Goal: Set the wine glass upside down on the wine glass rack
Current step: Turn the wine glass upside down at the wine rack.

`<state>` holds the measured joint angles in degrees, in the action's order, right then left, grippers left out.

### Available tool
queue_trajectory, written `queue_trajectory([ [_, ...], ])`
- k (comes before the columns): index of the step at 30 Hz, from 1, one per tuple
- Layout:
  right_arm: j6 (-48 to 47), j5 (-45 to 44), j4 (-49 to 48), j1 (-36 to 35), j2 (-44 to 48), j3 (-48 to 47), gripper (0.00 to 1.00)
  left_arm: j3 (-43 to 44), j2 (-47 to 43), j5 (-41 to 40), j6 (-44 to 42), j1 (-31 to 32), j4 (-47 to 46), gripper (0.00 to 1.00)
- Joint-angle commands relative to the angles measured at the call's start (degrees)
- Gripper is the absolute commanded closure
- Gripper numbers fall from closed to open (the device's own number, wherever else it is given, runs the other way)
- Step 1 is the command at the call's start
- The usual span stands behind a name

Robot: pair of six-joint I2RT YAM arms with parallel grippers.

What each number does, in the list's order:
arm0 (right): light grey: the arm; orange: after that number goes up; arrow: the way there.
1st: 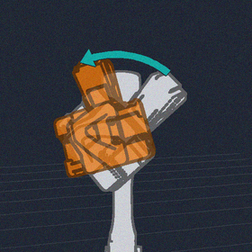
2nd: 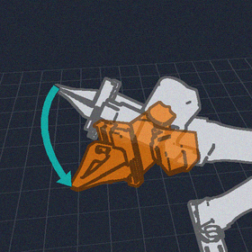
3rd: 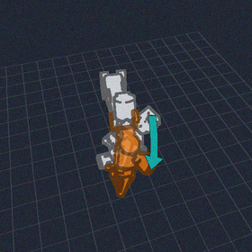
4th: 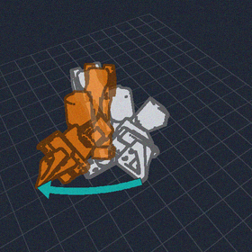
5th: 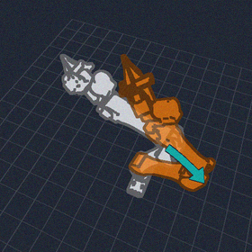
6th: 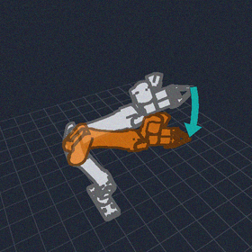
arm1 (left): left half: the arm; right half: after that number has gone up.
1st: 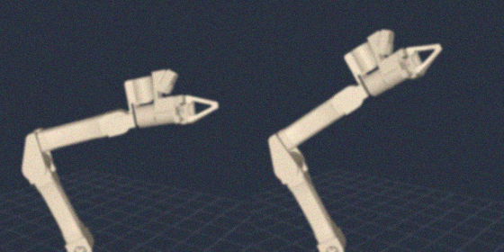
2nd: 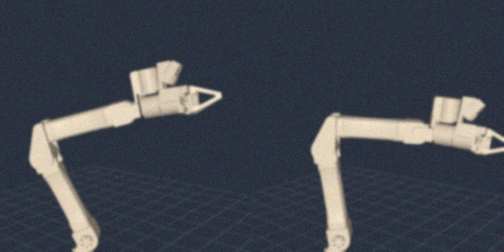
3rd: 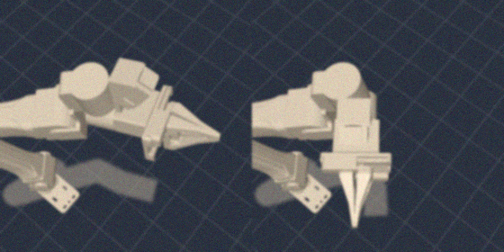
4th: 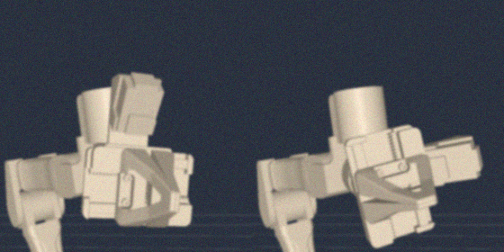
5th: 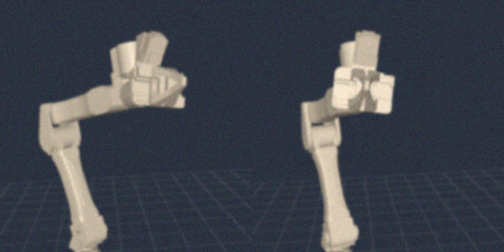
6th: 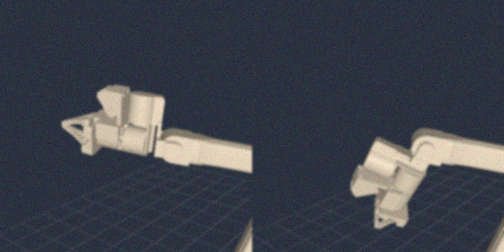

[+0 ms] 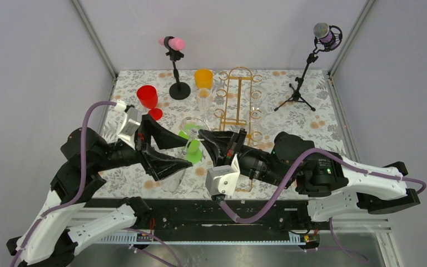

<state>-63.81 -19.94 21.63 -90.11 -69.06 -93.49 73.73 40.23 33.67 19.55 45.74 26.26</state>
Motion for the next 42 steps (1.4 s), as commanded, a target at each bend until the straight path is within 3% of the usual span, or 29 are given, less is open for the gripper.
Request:
queue_trajectory([
  [1,-1.16,-1.63,-6.22,-0.81,1.27,-0.81,1.00,-1.13,-0.24,0.43,0.28,-0.23,-3.05,0.35],
  [5,-1.41,-1.80,-6.72,-1.02,1.46,-0.81,1.00,-1.63,-0.03,0.07,0.32,-0.25,-3.06,0.41],
  [11,-1.85,-2.28,-7.50,-1.37,1.42,-0.23,1.00,-1.71,0.77,-0.74,1.29,-0.21,-3.57,0.61],
  [18,-2.62,-2.27,-7.39,-1.65,1.34,-0.26,1.00,-1.99,0.76,-0.77,1.63,-0.21,-4.12,0.70],
  [27,-2.79,-2.40,-6.14,-1.74,1.18,-0.37,1.00,-1.97,1.24,-0.66,1.63,-0.24,-4.02,1.00],
  [39,-0.41,-2.19,-6.51,-1.72,1.73,0.10,1.00,-4.12,-0.01,-1.48,0.67,-0.22,-5.17,1.00],
  [42,-0.13,-2.37,-7.04,-1.73,2.10,0.48,0.95,-5.08,-0.69,-2.75,0.94,-0.25,-5.86,1.00],
])
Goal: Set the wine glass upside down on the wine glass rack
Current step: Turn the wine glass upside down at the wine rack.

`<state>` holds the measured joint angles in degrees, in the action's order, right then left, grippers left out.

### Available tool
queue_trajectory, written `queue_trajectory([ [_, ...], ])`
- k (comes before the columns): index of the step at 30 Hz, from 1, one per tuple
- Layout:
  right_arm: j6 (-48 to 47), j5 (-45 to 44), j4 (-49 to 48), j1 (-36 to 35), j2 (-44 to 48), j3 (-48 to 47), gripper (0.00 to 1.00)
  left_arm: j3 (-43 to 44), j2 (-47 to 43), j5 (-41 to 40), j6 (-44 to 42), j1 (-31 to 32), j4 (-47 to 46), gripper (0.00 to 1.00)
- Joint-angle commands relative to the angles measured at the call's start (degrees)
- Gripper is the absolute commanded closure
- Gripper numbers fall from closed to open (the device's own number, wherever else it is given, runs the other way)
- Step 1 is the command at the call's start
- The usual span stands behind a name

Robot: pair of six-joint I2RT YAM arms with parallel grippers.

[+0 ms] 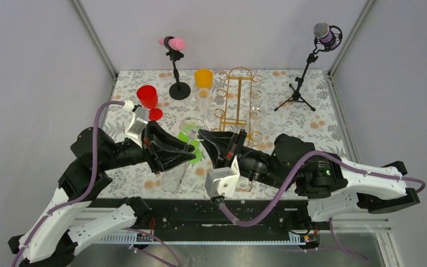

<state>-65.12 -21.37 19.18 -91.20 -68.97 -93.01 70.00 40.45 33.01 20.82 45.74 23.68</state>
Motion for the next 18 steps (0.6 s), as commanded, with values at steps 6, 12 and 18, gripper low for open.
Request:
queue_trajectory([
  [6,1.42,-0.99,-5.58,-0.65,2.09,0.36,0.85,-1.96,-1.42,-3.72,-0.02,-0.21,-4.01,1.00],
  [12,1.60,-0.82,-6.79,-0.65,2.14,1.07,0.74,-2.12,-1.91,-5.33,0.25,-0.26,-3.47,1.00],
  [18,2.51,0.20,-6.15,-0.65,2.84,1.30,0.65,-2.87,-2.89,-6.51,0.69,-0.21,-3.72,1.00],
])
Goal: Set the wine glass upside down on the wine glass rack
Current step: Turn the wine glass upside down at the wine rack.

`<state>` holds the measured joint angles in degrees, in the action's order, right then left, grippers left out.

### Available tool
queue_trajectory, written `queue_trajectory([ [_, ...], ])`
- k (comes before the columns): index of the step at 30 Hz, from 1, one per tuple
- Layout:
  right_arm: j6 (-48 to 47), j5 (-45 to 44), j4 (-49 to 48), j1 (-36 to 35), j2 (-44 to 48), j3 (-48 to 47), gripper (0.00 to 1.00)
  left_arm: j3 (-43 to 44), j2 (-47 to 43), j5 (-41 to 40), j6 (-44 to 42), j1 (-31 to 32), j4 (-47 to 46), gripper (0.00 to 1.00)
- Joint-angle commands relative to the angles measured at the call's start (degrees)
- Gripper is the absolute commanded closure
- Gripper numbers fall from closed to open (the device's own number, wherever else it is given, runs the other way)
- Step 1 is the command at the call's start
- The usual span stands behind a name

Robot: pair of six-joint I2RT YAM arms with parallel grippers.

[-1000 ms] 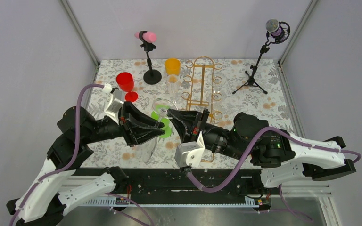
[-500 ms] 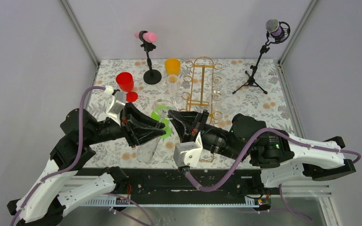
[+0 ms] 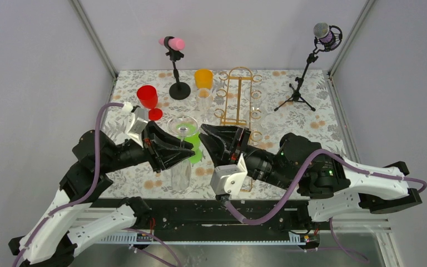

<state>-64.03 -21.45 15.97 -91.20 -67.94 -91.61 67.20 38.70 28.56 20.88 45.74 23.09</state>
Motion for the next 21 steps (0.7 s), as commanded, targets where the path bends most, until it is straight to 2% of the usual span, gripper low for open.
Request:
queue_trajectory([
  [1,1.92,0.66,-2.38,-0.65,1.95,-0.25,0.64,-0.17,-1.24,-2.22,0.78,-0.22,-3.41,1.00],
  [6,4.42,2.29,-0.76,-0.64,3.19,0.14,0.62,-0.64,-1.59,-2.81,0.83,-0.28,-3.58,1.00],
  [10,6.27,1.65,-3.31,-0.64,5.59,2.59,0.62,-0.91,-1.65,-3.69,-0.38,-0.24,-3.05,1.00],
  [17,6.78,-8.95,-13.23,-0.64,10.13,8.99,0.51,-2.31,-1.99,-4.99,-5.75,-0.21,-1.43,1.00],
  [21,5.84,-15.19,-13.47,-0.65,11.89,11.46,0.42,-6.58,-4.56,-4.26,-7.80,-0.21,-4.78,1.00],
])
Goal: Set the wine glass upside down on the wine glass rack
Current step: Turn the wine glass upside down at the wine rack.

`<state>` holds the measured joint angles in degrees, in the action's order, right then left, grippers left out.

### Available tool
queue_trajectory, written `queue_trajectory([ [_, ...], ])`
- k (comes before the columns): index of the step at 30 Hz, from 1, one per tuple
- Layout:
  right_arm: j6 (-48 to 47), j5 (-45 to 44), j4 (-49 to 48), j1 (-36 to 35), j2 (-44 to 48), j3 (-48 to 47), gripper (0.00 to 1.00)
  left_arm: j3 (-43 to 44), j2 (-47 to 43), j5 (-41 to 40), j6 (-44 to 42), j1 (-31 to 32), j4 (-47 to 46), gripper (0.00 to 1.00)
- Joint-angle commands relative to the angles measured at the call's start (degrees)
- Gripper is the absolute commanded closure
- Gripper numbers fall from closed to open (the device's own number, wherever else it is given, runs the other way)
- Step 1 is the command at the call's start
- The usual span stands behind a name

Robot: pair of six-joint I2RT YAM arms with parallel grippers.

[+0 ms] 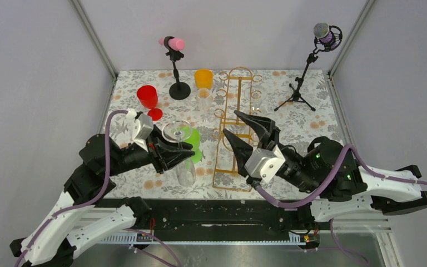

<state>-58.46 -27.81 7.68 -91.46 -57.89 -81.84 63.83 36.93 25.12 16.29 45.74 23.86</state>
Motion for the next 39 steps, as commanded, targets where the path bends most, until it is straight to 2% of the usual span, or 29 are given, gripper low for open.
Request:
queue_trajectory([
  [1,0.13,-10.46,-5.99,-0.39,2.24,2.54,0.41,-4.70,-4.10,-1.30,-3.27,-0.23,-7.56,1.00],
  [6,2.90,-19.96,-9.35,0.19,4.91,5.34,0.36,-8.33,-4.51,-1.68,-5.57,-0.21,-8.96,1.00],
  [9,10.24,-27.09,-7.01,6.20,5.27,4.11,0.35,-7.77,-1.86,-0.55,-7.36,-0.21,-7.54,1.00],
  [11,28.42,-24.36,6.65,13.62,5.82,-0.60,0.35,-8.15,-0.30,-0.10,-8.10,-0.21,-8.14,1.00],
  [13,41.57,-14.90,20.47,22.55,6.39,-4.68,0.35,-8.58,0.59,-0.23,-8.58,-0.23,-9.13,1.00],
  [15,48.85,-11.37,28.43,28.25,4.94,-8.86,0.34,-8.80,0.94,-0.86,-9.18,-0.29,-9.64,1.00],
  [18,53.76,-7.63,39.71,32.92,0.64,-16.02,0.33,-9.59,1.01,-0.94,-10.51,-0.29,-10.21,1.00],
  [24,56.11,-4.25,36.31,35.15,3.16,-9.59,0.32,-11.39,1.60,-1.42,-14.64,-0.30,-10.23,1.00],
  [31,61.41,-5.51,31.95,35.47,11.87,3.93,0.33,-11.37,4.80,-0.44,-17.33,-0.60,-11.24,1.00],
  [39,62.85,-8.47,33.79,35.53,15.26,6.07,0.34,-11.01,9.12,-0.25,-19.60,-1.23,-12.48,1.00],
])
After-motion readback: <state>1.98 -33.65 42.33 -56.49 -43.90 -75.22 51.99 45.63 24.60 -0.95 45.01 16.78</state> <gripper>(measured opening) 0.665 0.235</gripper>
